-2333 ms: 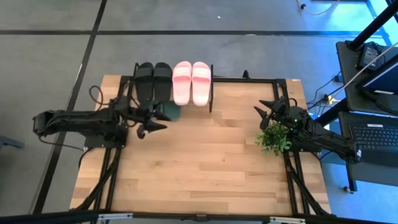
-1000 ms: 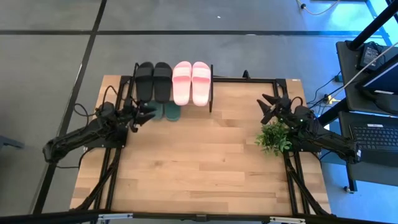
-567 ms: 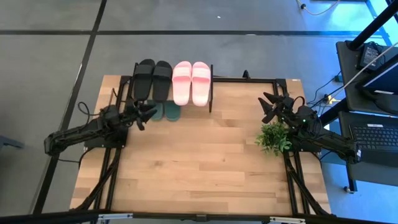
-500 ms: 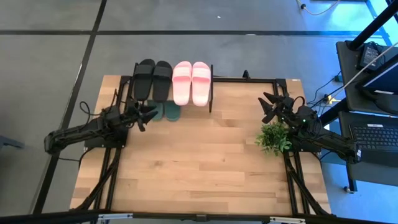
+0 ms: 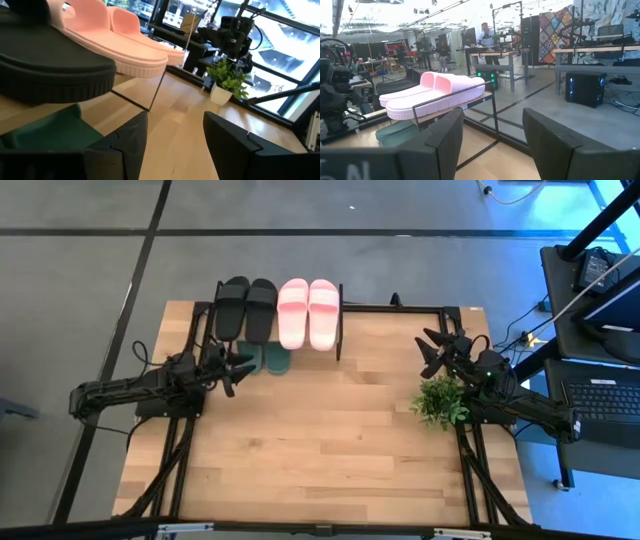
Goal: Pick and place slides into the shelf
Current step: Return to Home Position
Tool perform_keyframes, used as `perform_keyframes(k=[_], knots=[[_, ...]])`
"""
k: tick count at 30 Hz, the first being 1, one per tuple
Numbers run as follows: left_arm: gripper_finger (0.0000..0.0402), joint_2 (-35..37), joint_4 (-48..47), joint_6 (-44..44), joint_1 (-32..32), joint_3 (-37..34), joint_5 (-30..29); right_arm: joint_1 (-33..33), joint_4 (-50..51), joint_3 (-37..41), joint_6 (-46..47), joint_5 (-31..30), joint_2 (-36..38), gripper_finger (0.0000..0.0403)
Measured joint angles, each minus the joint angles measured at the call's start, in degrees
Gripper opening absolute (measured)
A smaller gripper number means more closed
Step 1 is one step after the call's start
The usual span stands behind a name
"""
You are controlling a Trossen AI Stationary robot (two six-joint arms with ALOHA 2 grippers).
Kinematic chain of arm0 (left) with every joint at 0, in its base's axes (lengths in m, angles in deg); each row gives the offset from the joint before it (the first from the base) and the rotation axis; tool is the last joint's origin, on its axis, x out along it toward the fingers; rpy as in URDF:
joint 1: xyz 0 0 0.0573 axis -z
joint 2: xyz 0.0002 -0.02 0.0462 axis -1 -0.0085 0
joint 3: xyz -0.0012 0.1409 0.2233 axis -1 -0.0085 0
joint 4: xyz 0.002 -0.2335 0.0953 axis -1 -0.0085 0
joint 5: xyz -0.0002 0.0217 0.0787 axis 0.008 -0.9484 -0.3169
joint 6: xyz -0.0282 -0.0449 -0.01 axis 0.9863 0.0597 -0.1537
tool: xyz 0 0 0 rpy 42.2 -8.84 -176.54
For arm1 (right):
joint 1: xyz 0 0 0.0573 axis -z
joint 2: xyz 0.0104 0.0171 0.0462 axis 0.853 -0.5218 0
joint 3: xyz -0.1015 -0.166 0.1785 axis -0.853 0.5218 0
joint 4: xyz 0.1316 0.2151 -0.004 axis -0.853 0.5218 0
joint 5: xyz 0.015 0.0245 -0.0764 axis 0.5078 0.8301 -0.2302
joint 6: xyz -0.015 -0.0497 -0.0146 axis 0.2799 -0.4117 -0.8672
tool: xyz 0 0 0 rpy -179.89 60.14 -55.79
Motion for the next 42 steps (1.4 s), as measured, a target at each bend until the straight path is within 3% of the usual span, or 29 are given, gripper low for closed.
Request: perform_keyframes(k=[12,42], knots=[[0.0186,-0.1,0.1,-0.9,0.1,0.0,0.1,0.0,6.5,0.0,0.1,0.0,0.0,0.0206],[0.0186,-0.1,0.1,-0.9,0.1,0.0,0.2,0.0,6.5,0.0,0.1,0.0,0.0,0.0206]])
